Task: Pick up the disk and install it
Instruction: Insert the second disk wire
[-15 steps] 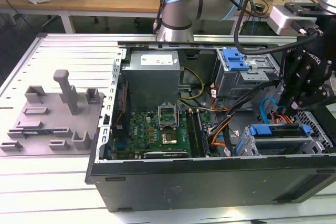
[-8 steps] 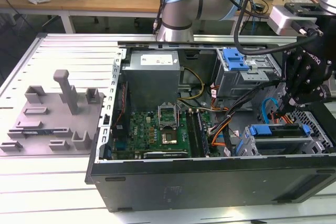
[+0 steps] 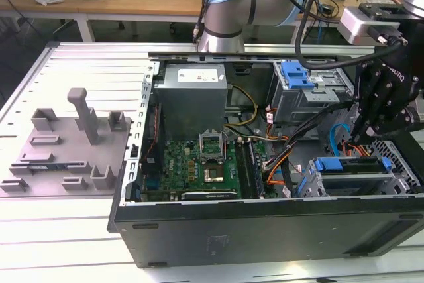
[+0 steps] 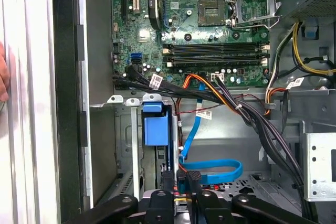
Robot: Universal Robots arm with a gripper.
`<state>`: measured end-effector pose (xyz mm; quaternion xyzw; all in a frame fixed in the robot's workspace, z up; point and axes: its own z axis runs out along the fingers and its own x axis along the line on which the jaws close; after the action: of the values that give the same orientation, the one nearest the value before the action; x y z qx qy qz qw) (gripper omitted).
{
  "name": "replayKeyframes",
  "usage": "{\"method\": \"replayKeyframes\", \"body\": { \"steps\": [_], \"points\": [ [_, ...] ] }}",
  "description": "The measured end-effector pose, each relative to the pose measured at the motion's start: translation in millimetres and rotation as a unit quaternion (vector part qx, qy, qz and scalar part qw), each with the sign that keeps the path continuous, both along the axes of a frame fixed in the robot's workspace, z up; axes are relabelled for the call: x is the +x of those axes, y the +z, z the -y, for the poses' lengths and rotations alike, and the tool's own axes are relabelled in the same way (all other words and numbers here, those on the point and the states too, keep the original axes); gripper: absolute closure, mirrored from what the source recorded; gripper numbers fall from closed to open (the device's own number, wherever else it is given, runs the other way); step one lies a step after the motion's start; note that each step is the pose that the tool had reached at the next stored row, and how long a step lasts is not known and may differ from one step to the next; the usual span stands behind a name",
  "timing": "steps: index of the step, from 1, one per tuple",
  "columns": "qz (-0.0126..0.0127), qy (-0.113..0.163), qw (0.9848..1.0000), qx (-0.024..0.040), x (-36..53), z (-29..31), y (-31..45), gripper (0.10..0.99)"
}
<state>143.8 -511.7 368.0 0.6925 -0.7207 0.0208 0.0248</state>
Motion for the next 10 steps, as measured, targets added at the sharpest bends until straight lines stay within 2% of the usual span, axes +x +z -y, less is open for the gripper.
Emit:
{"method": "replayKeyframes", "body": {
  "steps": [2,3,5,6,10],
  "points": [
    [0.0000,0.000,0.9999,0.0108,0.0,2.5,0.0,0.843],
    [0.0000,0.000,0.9998,0.0192,0.0,4.5,0.0,0.843],
    [0.0000,0.000,0.9997,0.0257,0.0,6.7,0.0,0.843],
    [0.0000,0.000,0.9995,0.0316,0.0,8.8,0.0,0.843],
    [0.0000,0.000,0.9990,0.0440,0.0,15.6,0.0,0.859]
  ]
}}
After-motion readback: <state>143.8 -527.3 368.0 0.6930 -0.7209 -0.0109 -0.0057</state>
